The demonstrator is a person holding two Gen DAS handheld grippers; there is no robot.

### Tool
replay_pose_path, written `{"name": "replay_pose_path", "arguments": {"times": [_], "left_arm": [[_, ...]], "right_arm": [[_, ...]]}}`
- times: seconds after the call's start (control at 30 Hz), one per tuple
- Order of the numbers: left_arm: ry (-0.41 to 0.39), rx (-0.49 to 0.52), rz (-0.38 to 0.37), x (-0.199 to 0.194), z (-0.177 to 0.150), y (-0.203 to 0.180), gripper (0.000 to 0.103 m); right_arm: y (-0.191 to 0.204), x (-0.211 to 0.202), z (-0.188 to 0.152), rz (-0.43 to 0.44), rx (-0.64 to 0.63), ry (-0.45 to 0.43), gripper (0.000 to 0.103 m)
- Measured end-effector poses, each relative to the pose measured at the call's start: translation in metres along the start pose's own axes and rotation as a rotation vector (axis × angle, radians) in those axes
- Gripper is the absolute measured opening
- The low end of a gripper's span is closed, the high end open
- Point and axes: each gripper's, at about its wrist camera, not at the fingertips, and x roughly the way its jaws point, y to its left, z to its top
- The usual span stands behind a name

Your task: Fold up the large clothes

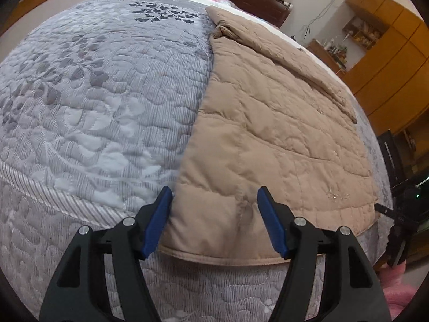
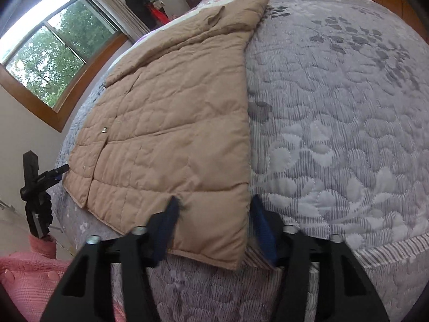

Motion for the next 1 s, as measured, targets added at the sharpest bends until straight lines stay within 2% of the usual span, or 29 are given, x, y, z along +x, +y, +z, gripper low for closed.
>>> {"name": "replay_pose_path", "arguments": {"times": [0.07, 0.1, 0.13, 0.2, 0.3, 0.43, 0.63, 0.83, 1.0], "left_arm": [[0.003, -0.012, 0.008, 0.004, 0.001, -0.001, 0.05], [0.001, -0.023, 0.005, 0.005, 0.001, -0.001, 0.04], [0.003, -0.029, -0.009, 0.005, 0.001, -0.001, 0.031], [0.006, -0.036, -0.031, 0.004, 0.0, -0.001, 0.019], [-0.005, -0.038, -0.039, 0.0, -0.002, -0.001, 0.012], [-0.034, -0.017, -0.04, -0.015, -0.008, -0.005, 0.01], [-0.023, 0.0, -0.033, -0.032, -0.028, -0.006, 0.01], [0.025, -0.009, 0.002, -0.018, -0.046, 0.004, 0.01], [0.016, 0.009, 0.014, -0.018, -0.043, 0.001, 0.01]], "right_arm": [[0.001, 0.003, 0.003, 0.004, 0.003, 0.009, 0.029], [0.001, 0.004, 0.004, 0.012, 0.01, 0.016, 0.026], [0.001, 0.005, 0.005, 0.02, 0.015, 0.019, 0.018], [0.002, 0.005, 0.005, 0.032, 0.025, 0.022, 0.014], [0.006, -0.001, 0.002, 0.024, 0.014, 0.007, 0.011], [0.009, -0.014, -0.008, 0.028, -0.01, -0.013, 0.01], [0.011, -0.029, -0.029, 0.015, -0.044, -0.019, 0.01], [0.009, -0.016, -0.047, 0.003, -0.023, 0.004, 0.01], [0.009, -0.019, -0.046, 0.006, -0.019, -0.004, 0.01]]}}
